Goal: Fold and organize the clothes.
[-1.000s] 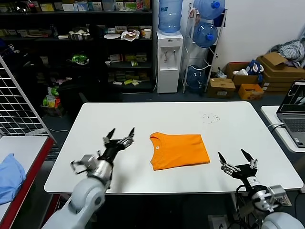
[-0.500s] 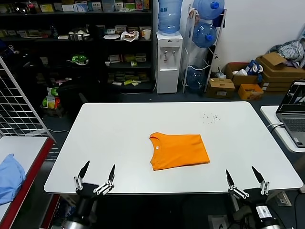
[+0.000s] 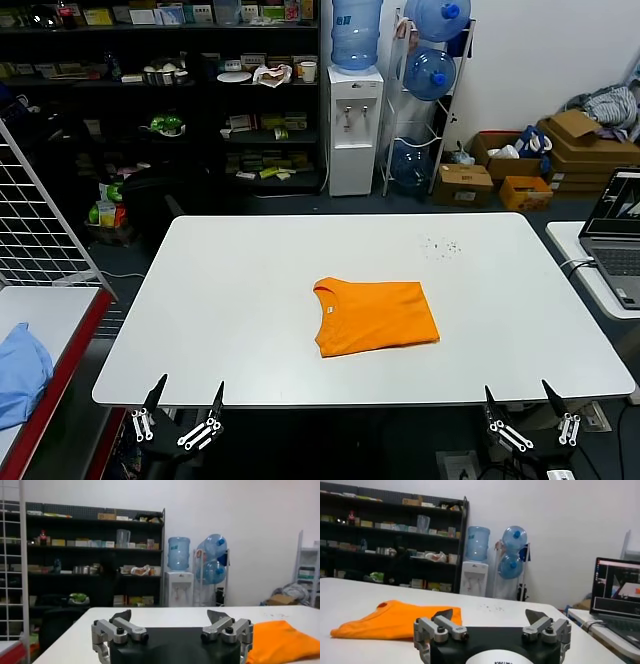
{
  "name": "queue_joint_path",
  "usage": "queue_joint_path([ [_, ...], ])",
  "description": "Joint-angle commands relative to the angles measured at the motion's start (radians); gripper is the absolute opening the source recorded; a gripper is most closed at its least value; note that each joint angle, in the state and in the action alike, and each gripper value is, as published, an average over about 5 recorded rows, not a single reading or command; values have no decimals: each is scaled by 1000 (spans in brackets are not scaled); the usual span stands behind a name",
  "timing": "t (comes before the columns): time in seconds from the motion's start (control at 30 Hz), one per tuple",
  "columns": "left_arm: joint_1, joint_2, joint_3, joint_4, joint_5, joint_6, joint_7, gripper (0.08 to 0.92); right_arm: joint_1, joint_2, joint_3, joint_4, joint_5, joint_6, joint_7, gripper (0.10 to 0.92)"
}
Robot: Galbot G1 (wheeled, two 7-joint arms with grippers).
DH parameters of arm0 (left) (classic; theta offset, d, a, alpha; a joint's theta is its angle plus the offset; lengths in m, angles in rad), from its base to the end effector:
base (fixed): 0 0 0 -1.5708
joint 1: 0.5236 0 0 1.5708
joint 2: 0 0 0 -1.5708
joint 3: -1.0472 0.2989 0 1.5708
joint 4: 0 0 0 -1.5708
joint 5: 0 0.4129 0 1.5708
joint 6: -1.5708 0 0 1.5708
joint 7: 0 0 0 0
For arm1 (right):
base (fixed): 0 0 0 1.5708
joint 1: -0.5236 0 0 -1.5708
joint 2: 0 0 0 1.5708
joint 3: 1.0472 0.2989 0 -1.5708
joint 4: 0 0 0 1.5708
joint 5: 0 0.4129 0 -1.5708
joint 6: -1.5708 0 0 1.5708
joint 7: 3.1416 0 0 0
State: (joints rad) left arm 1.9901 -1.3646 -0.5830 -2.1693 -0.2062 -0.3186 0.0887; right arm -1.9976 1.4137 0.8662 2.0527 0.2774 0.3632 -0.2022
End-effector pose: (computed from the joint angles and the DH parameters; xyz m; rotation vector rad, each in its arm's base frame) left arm 0.1509 0.0334 -0.3112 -0.2360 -3.1069 0.0396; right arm 0.1296 -0.1382 -0.3310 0.0079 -3.0803 0.1596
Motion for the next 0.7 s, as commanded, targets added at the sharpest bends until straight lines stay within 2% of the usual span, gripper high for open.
queue_joint_path([
  [0.03, 51, -20, -25, 2, 3, -12, 8, 921, -27, 35, 8, -49, -17, 46, -11, 921],
  [0.27, 55, -15, -28, 6, 35, 26, -15, 921, -23, 31, 5, -56, -5, 44, -10, 921],
  [0.53, 75, -6, -29, -20, 82, 181, -68, 921, -24, 19, 8, -45, 3, 14, -16, 921],
  [0.7, 81, -6, -27, -32, 55, 215, -91, 921, -24, 19, 5, -34, -3, 2, -15, 921],
])
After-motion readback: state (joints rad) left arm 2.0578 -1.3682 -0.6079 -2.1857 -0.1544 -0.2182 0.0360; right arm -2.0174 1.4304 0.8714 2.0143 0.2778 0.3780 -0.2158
